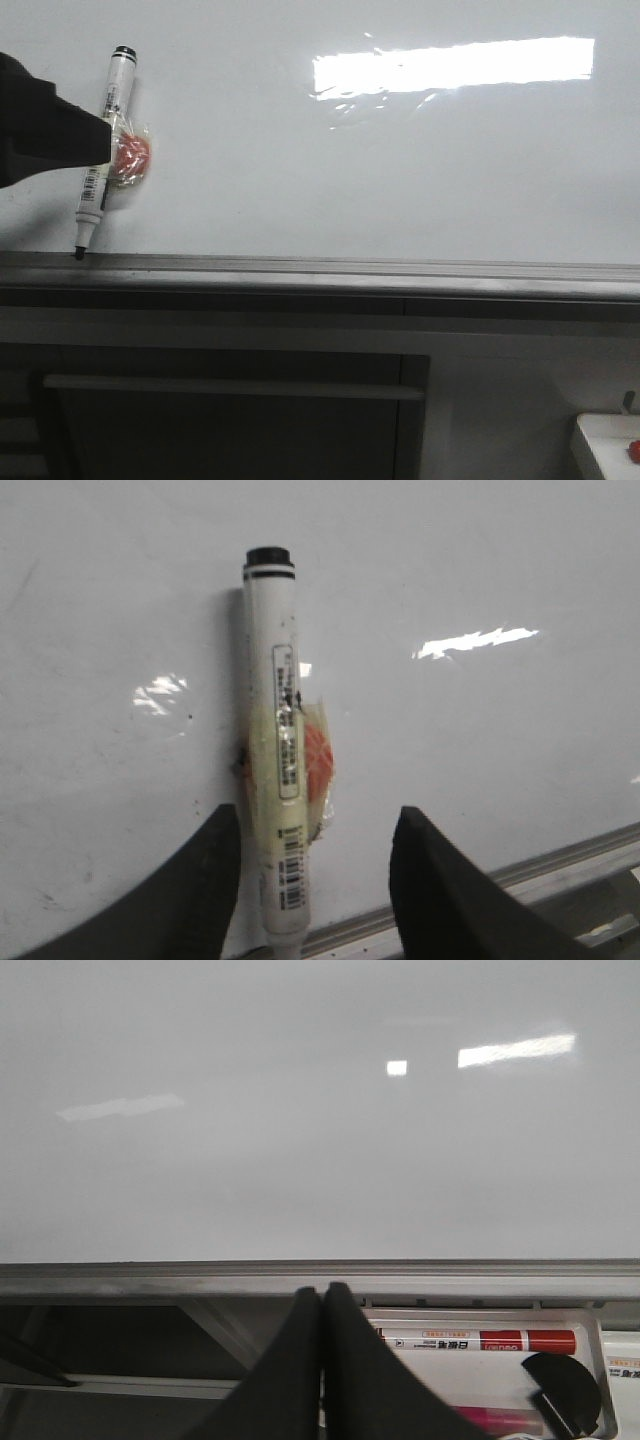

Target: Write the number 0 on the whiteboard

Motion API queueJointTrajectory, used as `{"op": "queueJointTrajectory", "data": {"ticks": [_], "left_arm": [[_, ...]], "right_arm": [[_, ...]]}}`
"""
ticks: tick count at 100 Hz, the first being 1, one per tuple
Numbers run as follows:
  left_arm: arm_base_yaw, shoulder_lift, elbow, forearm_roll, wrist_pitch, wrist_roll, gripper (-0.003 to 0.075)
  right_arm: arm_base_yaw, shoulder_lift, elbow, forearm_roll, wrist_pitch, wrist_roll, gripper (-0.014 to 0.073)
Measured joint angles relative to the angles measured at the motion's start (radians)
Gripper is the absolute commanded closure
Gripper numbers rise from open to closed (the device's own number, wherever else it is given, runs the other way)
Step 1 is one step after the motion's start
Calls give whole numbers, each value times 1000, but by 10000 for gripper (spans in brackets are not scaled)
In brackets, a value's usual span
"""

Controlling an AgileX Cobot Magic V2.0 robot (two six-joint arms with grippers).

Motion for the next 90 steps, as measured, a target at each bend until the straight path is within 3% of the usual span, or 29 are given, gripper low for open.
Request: {"op": "queueJointTrajectory", "data": {"ticks": [58,65,78,90], "left_arm": [[-8,171,-6,-75,-41,0,419],[-12,187,-11,-75,-56,0,486],[-15,198,-14,-82,-84,0,740],[-15,202,-15,-82,-85,0,741]], "right_arm": [[0,0,0,0,-17,0,654],[0,0,0,0,-17,0,654],[0,0,0,0,-18,0,654],[2,0,0,0,-15,-1,654]]}}
